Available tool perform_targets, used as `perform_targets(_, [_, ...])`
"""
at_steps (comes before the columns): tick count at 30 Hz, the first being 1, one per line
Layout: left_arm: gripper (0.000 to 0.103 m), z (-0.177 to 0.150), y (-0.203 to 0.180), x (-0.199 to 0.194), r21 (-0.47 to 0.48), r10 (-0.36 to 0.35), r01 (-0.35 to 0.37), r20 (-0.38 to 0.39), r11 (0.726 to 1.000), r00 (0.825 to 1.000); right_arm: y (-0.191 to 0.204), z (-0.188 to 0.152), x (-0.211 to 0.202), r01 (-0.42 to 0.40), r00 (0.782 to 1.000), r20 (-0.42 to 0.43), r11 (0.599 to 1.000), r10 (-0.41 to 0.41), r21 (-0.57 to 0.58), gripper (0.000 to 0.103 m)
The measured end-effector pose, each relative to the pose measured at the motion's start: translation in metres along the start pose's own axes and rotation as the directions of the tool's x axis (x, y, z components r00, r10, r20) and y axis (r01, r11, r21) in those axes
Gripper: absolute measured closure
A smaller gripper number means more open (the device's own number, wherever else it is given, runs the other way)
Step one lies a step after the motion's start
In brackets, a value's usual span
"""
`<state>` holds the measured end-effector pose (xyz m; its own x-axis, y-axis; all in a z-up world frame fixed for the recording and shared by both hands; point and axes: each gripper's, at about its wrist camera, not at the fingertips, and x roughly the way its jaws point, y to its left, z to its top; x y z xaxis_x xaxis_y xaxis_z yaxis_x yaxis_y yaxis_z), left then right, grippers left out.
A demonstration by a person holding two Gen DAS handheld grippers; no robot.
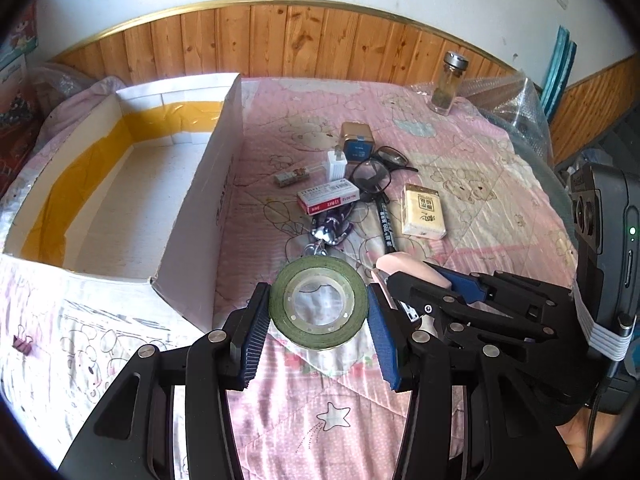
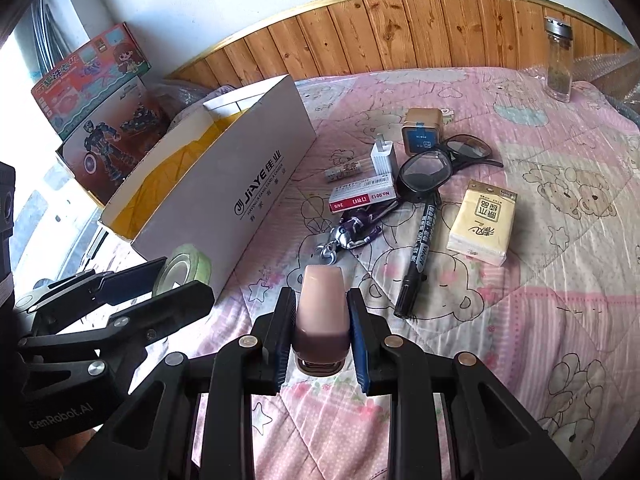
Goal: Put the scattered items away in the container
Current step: 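Close the left gripper on the green tape roll and lift it, then carry the tape roll and stapler over the white box with both tools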
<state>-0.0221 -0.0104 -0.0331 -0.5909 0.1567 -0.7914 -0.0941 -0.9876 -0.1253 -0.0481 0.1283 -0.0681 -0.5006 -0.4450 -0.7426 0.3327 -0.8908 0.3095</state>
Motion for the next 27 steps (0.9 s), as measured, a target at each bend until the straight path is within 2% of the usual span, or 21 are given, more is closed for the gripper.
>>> perform_targets(27, [0.054,0.03,0.046,-0.037,-0.097,-0.018,0.026,0.084,0.995,0.996,0.062,0.042,-0.007,-0.01,0.999,0.04,0.994,0.014,-0.107,0.076])
